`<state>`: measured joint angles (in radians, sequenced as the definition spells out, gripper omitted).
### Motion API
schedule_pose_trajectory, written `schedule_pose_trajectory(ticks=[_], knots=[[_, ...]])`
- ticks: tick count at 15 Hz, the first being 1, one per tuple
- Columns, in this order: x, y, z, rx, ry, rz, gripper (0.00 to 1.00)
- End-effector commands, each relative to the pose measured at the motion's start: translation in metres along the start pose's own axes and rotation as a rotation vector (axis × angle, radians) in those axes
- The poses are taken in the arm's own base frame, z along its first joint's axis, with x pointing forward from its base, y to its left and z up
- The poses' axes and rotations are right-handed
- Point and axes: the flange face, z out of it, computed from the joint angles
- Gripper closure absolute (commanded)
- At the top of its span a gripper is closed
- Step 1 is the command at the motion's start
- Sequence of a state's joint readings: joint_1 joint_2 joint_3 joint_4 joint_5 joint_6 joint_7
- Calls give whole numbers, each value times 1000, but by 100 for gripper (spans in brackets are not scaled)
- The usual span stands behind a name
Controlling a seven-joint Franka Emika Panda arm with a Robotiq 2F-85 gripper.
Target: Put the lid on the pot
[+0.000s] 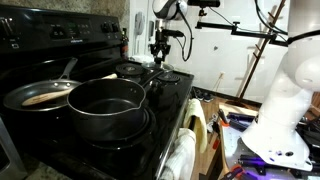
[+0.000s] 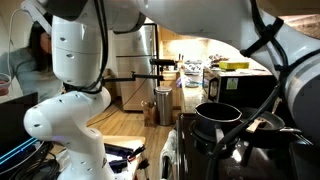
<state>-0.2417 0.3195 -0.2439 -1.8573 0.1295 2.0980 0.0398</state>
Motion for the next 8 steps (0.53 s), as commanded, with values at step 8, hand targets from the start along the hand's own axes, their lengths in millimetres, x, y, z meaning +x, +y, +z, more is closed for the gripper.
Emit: schedule_pose_trajectory(ticks=[8], knots=[[1,-5,-24,7,44,-25,41]])
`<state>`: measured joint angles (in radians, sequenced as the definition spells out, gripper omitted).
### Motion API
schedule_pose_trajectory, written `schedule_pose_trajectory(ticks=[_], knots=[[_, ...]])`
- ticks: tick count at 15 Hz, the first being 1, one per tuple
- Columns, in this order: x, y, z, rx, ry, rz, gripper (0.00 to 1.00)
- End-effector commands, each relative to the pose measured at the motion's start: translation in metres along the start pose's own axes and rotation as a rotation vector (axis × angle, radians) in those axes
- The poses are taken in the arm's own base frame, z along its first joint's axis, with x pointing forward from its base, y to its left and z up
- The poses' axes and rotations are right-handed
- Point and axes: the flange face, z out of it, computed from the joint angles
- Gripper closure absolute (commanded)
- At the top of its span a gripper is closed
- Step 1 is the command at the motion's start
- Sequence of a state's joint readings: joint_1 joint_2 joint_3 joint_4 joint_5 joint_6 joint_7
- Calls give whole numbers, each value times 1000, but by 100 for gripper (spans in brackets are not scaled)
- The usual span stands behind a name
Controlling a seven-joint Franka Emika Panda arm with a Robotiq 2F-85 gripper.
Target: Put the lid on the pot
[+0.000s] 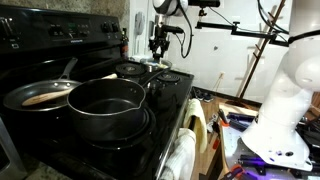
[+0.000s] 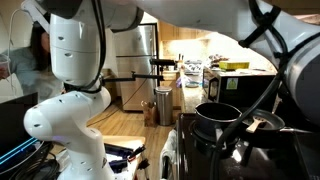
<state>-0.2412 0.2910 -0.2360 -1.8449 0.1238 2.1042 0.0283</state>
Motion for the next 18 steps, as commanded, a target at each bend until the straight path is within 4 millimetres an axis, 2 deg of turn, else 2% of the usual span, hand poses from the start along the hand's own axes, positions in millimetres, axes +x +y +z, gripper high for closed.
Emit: schedule_pose_trajectory(ticks=[1,4,5,8,12,14,18], knots=[[0,0,-2,0,0,-1,41],[0,0,-2,0,0,-1,41],[0,0,-2,0,0,-1,66],[3,-6,-8,13,31,-1,66],[6,-30,-37,6,112,-64,66],[4,-48,-50,8,134,-109,66],[-15,-93,-80,31,147,-262,66]])
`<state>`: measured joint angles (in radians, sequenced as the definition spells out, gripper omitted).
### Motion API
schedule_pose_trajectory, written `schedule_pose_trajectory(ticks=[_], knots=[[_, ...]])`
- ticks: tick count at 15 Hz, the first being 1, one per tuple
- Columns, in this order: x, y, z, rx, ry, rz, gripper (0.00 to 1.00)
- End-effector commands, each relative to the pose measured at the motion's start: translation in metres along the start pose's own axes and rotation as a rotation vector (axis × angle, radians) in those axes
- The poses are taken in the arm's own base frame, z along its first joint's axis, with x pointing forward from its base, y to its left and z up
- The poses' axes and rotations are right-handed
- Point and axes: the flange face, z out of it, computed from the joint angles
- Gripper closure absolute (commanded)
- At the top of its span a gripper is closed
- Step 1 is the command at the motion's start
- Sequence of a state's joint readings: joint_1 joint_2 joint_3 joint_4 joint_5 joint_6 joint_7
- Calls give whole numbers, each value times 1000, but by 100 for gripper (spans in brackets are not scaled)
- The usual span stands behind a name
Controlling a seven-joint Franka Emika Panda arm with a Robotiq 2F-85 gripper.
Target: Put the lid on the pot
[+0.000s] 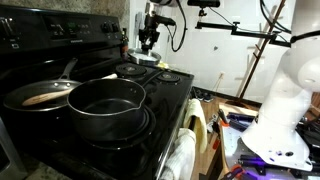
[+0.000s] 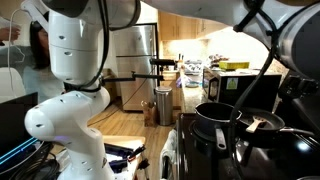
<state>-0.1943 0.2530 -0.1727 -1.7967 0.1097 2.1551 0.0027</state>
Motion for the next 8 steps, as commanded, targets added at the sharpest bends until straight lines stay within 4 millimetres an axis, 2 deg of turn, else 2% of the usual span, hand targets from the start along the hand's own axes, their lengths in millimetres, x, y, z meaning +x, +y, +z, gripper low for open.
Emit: schedule_pose_trajectory(ticks=[1,3,5,6,7,8], knots=[[-13,-39,-44,22,28,-161,66],[-21,-62,-62,36,57,-235,66],[-23,-75,-73,55,83,-267,66],[-24,-78,-74,66,83,-271,66],[-17,-79,-60,49,68,-229,66],[-18,-82,-62,51,70,-234,41]])
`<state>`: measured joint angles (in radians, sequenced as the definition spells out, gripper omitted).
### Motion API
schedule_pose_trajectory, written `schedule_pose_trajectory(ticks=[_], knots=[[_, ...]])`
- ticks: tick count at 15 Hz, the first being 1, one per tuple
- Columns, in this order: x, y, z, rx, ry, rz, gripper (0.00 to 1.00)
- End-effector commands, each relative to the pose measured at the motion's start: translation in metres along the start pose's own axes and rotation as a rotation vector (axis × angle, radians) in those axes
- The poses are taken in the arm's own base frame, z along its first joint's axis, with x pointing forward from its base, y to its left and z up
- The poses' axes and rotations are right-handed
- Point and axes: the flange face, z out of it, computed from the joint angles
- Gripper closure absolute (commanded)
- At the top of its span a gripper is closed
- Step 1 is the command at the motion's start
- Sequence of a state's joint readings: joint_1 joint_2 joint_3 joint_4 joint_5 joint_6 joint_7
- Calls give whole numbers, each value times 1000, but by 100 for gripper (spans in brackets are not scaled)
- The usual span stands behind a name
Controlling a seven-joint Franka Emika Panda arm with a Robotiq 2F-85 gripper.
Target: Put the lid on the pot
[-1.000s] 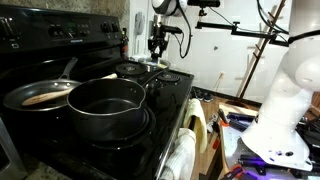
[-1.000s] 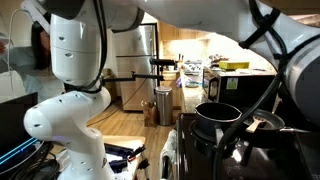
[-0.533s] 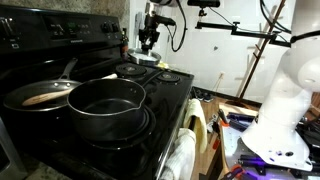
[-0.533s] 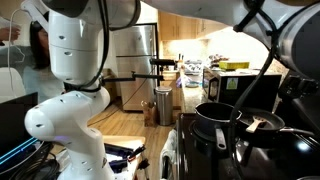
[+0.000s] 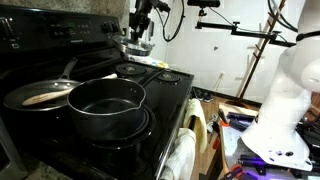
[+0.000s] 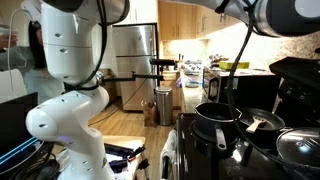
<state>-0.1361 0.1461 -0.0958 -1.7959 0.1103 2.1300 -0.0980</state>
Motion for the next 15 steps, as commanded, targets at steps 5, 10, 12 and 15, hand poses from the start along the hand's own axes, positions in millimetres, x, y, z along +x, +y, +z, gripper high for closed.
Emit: schedule_pose_trajectory(ticks=[5,10,12,15], knots=[[0,4,12,-2,-21,6,66],[-3,-29,-21,-9,12,-127,66],[-6,-57,-35,-22,17,-198,66],[-20,-103,-53,-22,42,-276,66]])
